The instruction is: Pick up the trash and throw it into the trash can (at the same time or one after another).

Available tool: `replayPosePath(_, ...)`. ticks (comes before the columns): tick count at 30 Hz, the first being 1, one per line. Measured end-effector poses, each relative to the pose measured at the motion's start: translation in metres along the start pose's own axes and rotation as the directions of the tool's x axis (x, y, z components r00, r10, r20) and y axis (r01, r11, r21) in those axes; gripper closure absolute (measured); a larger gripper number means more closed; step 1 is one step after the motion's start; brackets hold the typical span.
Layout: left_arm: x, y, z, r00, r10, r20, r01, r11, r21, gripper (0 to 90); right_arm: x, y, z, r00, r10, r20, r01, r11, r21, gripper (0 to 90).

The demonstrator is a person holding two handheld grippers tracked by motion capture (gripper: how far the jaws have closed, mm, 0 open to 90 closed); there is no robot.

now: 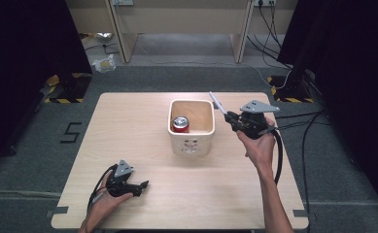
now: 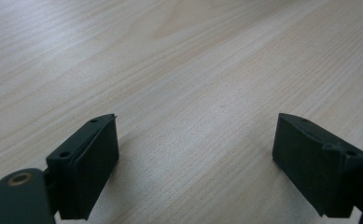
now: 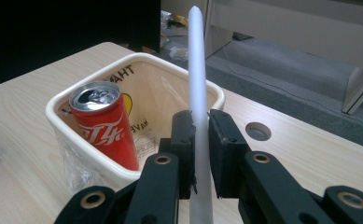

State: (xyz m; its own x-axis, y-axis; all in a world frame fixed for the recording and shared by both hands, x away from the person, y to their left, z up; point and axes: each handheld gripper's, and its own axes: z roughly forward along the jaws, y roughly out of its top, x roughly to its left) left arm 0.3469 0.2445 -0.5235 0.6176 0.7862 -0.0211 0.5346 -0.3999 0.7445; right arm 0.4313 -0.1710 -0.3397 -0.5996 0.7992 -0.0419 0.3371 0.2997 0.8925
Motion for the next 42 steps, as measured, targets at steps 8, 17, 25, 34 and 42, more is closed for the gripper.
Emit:
replayPosePath(8,0.000,0.000,0.000,1.0000,0.000,0.000,0.000,1.0000,0.000,13.6,0.003,0.011,0.012,0.9999,-0.006,-0.009,0.006,1.000,0.000,80.8)
replayPosePath(17,0.000,0.000,0.000,1.0000,0.000,0.000,0.000,1.0000,0.000,13.7,0.008,0.025,0.027,0.9995,-0.004,-0.032,0.005,1.000,0.004,80.8)
replayPosePath(25,0.000,0.000,0.000,1.0000,0.000,0.000,0.000,1.0000,0.000,13.7,0.017,0.037,0.046,0.9979,-0.009,-0.064,0.009,1.000,0.012,80.8)
replayPosePath(34,0.000,0.000,0.000,1.0000,0.000,0.001,0.000,1.0000,0.001,13.6,0.030,0.053,0.069,0.9942,-0.030,-0.103,0.033,0.999,0.024,80.8)
replayPosePath(42,0.000,0.000,0.000,1.0000,0.000,0.000,0.000,1.0000,0.000,13.6,0.035,0.066,0.089,0.9906,-0.036,-0.132,0.040,0.999,0.029,80.8)
